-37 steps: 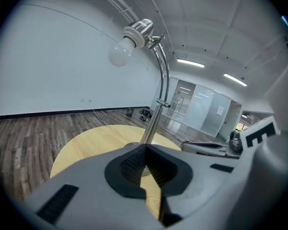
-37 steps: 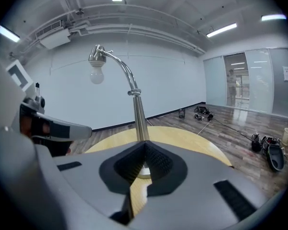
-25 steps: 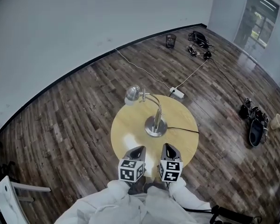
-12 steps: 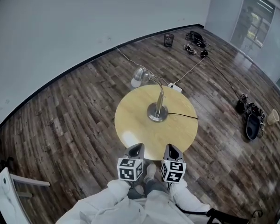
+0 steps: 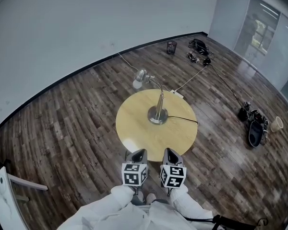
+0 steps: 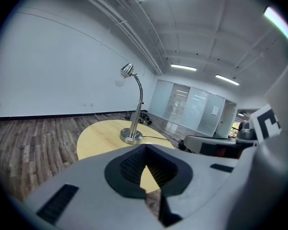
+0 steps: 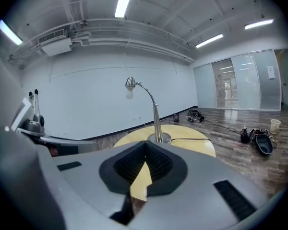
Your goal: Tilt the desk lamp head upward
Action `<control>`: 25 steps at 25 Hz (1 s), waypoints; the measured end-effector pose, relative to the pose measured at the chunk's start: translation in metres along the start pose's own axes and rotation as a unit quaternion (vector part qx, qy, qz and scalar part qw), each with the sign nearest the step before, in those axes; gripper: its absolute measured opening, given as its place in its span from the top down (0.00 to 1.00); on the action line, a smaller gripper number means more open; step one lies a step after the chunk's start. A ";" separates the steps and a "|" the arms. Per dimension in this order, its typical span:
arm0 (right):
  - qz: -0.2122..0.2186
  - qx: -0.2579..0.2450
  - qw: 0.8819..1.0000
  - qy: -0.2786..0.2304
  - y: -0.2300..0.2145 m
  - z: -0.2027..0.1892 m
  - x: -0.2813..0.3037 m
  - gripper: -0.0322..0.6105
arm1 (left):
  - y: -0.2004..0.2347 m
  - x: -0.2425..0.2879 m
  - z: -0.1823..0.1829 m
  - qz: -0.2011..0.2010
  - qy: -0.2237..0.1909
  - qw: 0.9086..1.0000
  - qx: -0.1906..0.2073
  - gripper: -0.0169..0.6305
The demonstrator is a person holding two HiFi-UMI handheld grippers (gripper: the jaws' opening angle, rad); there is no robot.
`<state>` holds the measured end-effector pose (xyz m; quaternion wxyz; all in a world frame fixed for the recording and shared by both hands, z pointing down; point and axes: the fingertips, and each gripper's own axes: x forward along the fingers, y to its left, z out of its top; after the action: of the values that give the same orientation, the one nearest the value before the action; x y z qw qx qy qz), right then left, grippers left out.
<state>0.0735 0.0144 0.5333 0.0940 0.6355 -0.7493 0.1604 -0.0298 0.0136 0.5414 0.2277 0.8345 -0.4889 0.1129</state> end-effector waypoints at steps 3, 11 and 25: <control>0.005 -0.002 1.000 -0.006 -0.003 0.007 -0.005 0.93 | -0.006 0.000 0.003 0.000 -0.005 1.000 0.007 0.97; 0.000 -0.046 0.999 0.000 -0.013 0.009 -0.013 0.93 | -0.009 -0.004 0.001 0.010 0.000 1.000 0.014 0.97; 0.011 -0.042 0.999 0.005 -0.003 0.006 -0.012 0.93 | 0.005 -0.013 0.000 0.014 -0.002 1.000 0.005 0.97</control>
<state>0.0786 0.0225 0.5236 0.1231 0.6220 -0.7617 0.1331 -0.0411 0.0215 0.5371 0.2206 0.8288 -0.5007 0.1172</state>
